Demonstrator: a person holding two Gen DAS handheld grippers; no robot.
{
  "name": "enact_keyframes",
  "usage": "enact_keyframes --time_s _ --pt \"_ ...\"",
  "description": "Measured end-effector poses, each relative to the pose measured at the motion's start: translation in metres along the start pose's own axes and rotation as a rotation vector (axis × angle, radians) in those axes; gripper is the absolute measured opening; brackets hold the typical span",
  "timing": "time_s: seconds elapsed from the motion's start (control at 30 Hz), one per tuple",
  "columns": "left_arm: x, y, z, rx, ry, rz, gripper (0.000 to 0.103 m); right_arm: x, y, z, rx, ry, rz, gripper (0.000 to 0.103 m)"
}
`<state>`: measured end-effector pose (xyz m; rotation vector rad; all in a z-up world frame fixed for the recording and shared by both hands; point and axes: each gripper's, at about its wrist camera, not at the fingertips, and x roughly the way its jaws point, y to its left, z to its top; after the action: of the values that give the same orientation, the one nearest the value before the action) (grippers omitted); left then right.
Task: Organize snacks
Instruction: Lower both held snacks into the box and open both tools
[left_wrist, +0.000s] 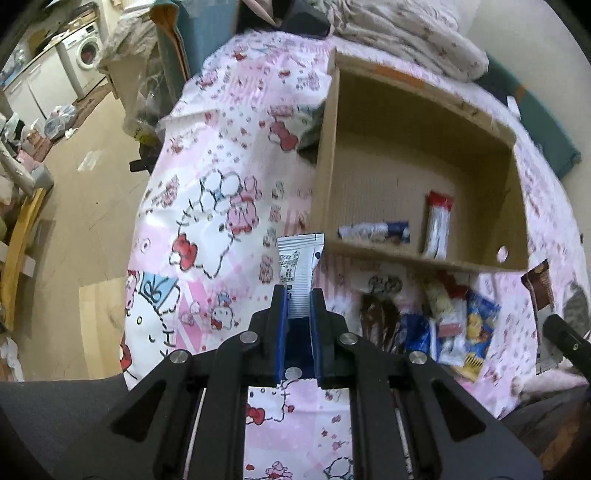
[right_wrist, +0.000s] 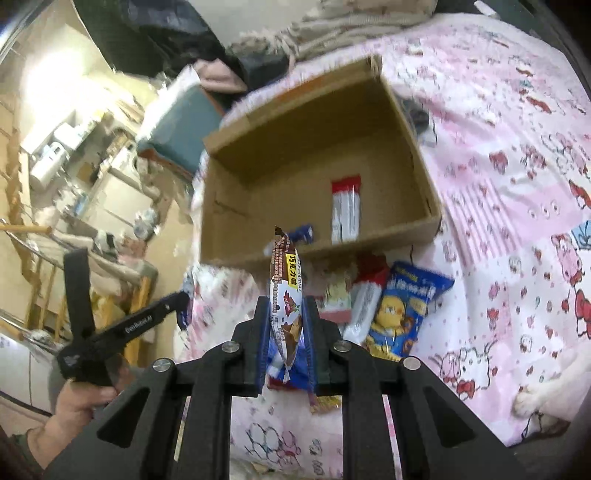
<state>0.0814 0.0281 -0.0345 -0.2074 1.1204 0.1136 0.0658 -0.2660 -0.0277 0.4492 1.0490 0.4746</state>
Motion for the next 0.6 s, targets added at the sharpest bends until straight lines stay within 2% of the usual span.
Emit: enact_keyframes --time_s 0.27,0.4,0.6 --pt "-0.03 -0.013 0.04 0.011 -0.101 -0.044 0.009 -0.026 -0.011 0.026 0.043 -0.151 0.005 0.018" --pt "-0.034 -0.027 0.063 0.058 -0.138 -0.048 0.009 -0.026 -0.018 0.039 0.069 -0.171 -0.016 0.018" --pt "-0.026 -0.051 0.09 0.108 -0.14 -0.066 0.009 -0.022 -0.023 0.063 0.07 -0.191 -0.048 0.018"
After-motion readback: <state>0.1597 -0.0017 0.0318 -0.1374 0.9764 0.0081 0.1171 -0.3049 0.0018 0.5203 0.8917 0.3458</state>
